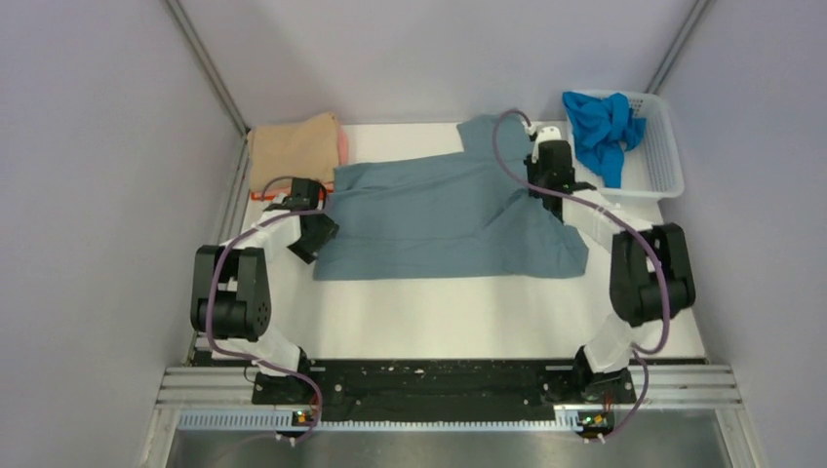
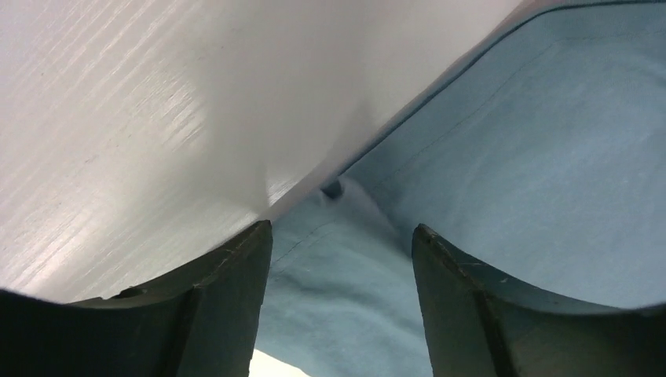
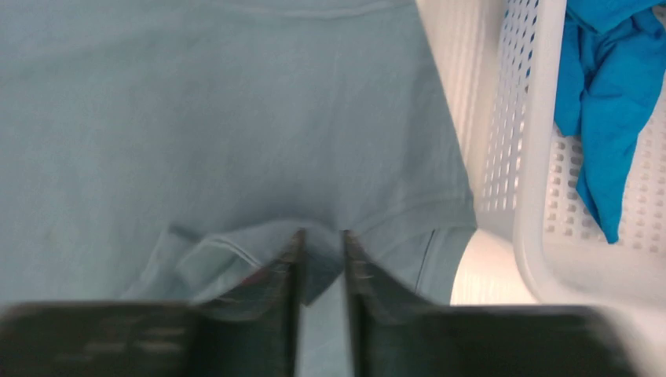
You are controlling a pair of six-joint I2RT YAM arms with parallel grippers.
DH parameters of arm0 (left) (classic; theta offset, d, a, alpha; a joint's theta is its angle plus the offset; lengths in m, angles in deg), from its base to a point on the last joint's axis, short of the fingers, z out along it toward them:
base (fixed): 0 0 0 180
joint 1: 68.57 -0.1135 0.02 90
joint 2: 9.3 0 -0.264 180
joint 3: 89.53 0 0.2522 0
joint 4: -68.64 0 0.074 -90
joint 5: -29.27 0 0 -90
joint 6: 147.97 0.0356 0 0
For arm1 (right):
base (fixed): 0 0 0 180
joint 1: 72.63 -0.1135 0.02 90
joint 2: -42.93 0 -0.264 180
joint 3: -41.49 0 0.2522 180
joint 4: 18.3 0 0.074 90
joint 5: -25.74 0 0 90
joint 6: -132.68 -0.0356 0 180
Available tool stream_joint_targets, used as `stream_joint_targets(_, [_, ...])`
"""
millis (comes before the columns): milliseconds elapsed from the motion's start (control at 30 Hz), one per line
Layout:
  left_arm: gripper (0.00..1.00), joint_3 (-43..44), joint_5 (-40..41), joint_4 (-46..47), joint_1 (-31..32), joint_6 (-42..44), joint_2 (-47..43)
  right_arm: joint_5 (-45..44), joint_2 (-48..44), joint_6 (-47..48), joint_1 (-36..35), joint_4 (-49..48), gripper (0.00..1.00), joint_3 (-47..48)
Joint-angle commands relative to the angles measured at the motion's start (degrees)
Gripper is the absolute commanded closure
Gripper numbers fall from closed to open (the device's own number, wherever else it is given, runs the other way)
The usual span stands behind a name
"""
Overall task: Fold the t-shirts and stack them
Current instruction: Fold the flattened tshirt in 1/3 of the way
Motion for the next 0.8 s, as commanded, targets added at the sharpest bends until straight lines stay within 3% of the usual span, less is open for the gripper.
stream_joint_targets(0, [0.23, 5.23, -0.75, -0.7, -0.54, 0.81, 0.03, -5.24, 10.83, 2.3, 1.29, -2.19, 0.67, 14.1])
stream_joint_targets(67, [0.08, 6.54, -0.89, -2.59, -0.54, 1.15, -1.17, -10.71, 14.39, -0.53, 1.27, 5.17, 0.51, 20.84])
stream_joint_targets(100, [0.02, 6.93, -0.75, -3.42, -0.54, 1.36, -1.92, -12.79, 14.5, -2.7, 1.25, 6.91, 0.48, 22.04])
stream_joint_targets(167, [0.01, 7.32, -0.77, -4.86, -0.54, 1.99, -3.6, -13.59, 12.26, -5.89, 1.2, 8.16, 0.42, 21.38])
stream_joint_targets(233, [0.01, 7.58, -1.37, -6.38, -0.41, 2.55, -5.13, -8.95, 8.16, -7.6, 1.27, 7.55, 0.33, 18.44])
stream_joint_targets(333, [0.01, 6.44, -4.64, -4.54, 0.12, 5.15, -7.46, 3.44, 1.42, -10.78, 1.23, 5.81, 0.03, 11.79])
stream_joint_targets(500, [0.01, 2.7, -19.04, 7.04, 3.67, 9.36, -6.92, 21.32, -3.17, -17.95, 1.14, 0.54, 0.01, 0.58])
stream_joint_targets(767, [0.01, 5.65, -25.0, 11.93, 7.37, 9.59, 7.44, 25.47, 5.63, -22.16, 0.14, -2.85, 0.01, -2.65])
